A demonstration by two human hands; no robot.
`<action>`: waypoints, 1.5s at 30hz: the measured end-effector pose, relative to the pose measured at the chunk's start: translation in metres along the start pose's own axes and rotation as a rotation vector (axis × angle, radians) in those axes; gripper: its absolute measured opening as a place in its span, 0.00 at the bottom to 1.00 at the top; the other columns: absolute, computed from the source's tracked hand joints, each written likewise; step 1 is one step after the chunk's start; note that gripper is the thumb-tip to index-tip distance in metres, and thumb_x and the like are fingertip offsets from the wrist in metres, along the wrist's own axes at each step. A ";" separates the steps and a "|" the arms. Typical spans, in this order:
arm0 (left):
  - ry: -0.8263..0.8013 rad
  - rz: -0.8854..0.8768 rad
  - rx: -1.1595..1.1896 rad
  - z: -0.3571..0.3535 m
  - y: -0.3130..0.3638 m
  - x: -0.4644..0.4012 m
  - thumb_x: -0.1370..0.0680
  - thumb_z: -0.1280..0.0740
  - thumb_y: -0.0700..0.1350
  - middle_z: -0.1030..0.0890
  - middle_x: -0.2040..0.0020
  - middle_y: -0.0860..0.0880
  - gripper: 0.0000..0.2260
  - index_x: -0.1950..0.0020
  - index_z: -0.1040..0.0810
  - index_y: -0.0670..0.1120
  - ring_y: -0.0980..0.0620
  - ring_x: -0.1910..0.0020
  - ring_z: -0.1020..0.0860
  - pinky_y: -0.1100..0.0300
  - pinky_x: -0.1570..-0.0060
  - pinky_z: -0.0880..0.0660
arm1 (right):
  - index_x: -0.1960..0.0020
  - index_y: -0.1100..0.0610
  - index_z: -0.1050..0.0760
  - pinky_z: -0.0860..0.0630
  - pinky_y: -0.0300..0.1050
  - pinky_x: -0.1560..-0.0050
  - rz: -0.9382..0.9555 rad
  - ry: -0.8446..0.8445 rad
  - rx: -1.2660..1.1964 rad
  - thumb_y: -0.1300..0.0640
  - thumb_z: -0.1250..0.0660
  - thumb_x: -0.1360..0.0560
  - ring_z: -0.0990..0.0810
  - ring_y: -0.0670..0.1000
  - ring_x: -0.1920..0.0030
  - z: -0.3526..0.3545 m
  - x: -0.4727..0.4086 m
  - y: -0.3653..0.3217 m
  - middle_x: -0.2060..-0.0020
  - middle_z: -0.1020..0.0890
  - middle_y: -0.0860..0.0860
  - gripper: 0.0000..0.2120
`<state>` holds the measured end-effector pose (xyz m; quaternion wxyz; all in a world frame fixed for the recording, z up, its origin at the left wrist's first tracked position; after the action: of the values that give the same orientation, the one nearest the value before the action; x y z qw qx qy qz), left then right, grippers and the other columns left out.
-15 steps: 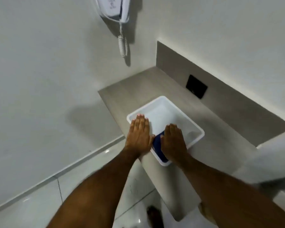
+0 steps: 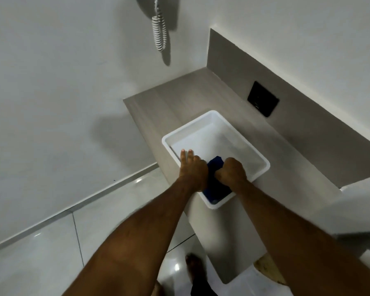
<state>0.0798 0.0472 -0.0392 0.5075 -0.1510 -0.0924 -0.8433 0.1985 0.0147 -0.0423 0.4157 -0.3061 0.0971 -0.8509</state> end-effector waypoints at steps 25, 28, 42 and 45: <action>0.292 0.650 0.750 -0.250 -0.340 0.142 0.18 0.43 0.53 0.29 0.27 0.37 0.27 0.25 0.38 0.36 0.39 0.28 0.31 0.49 0.29 0.36 | 0.27 0.54 0.41 0.24 0.31 0.58 0.213 -0.319 -0.482 0.61 0.26 0.28 0.23 0.49 0.45 -0.322 0.026 -0.133 0.36 0.23 0.54 0.35; 0.044 0.547 0.450 -0.399 -0.335 0.123 0.18 0.45 0.53 0.38 0.24 0.32 0.31 0.24 0.44 0.32 0.34 0.23 0.42 0.43 0.24 0.44 | 0.26 0.54 0.40 0.22 0.46 0.48 0.110 -0.321 -0.331 0.64 0.29 0.28 0.22 0.57 0.40 -0.430 -0.031 -0.057 0.34 0.24 0.56 0.34; -0.066 0.416 0.302 -0.846 -0.315 -0.012 0.19 0.50 0.59 0.52 0.20 0.34 0.35 0.22 0.53 0.35 0.37 0.20 0.55 0.41 0.22 0.53 | 0.25 0.58 0.38 0.25 0.55 0.39 0.108 -0.200 0.086 0.57 0.35 0.26 0.30 0.63 0.31 -0.776 -0.176 0.209 0.30 0.28 0.60 0.30; -0.027 0.460 0.315 -0.879 -0.322 -0.024 0.19 0.53 0.60 0.51 0.20 0.33 0.36 0.21 0.52 0.35 0.36 0.20 0.54 0.40 0.22 0.53 | 0.22 0.59 0.44 0.41 0.64 0.26 0.243 -0.044 0.249 0.46 0.45 0.20 0.42 0.64 0.24 -0.807 -0.156 0.218 0.22 0.41 0.63 0.31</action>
<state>-0.3354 -0.0540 -0.8728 0.7015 -0.0984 -0.1924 -0.6791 -0.0731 -0.0761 -0.8425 0.5523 -0.2569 0.0181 -0.7929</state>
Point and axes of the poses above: each hand's wrist, its own x-axis away from the middle knuckle, its own z-axis out of the back of the hand, y = z × x, the point moved 5 cm from there along -x, towards the middle knuckle
